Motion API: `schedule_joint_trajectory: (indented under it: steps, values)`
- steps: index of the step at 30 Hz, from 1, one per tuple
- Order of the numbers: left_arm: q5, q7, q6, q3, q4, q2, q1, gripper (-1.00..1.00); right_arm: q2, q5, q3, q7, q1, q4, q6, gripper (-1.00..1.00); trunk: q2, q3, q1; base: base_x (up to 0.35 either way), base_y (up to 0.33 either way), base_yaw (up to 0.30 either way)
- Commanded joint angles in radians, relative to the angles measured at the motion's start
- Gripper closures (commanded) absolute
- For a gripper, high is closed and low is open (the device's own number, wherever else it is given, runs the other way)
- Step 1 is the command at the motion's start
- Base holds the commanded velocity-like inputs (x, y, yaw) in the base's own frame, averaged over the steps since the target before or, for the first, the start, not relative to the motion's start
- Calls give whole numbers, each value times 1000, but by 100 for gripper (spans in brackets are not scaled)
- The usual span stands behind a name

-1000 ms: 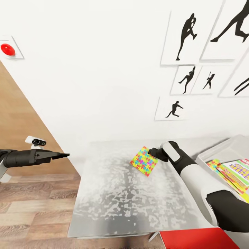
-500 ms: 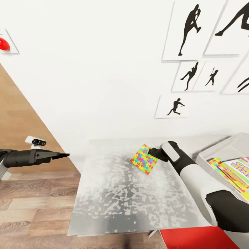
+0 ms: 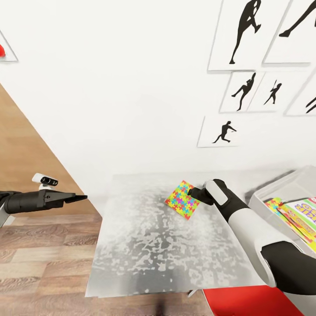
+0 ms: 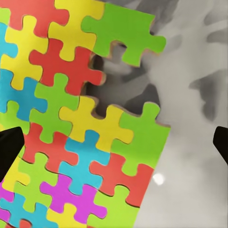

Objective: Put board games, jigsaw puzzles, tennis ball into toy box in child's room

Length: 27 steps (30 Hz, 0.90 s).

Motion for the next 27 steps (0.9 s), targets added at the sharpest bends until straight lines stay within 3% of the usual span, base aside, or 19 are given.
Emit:
schedule_joint_trajectory:
  steps: [1,18,27]
  values:
    - [1,-5,11,-3,1,1,-1,-100,-2,-10,8,-9,-1,-2,1,-100,-2,-3,1,0,0,0]
    - [1,-5,11,-3,1,1,-1,-100,-5,-9,7,-10,-1,-2,-4,-100,-2,-6,1,0,6,0]
    - [1,-5,11,-3,1,1,-1,-100,-3,-9,8,-9,-1,-2,-5,-100,-2,-6,1,0,201,0]
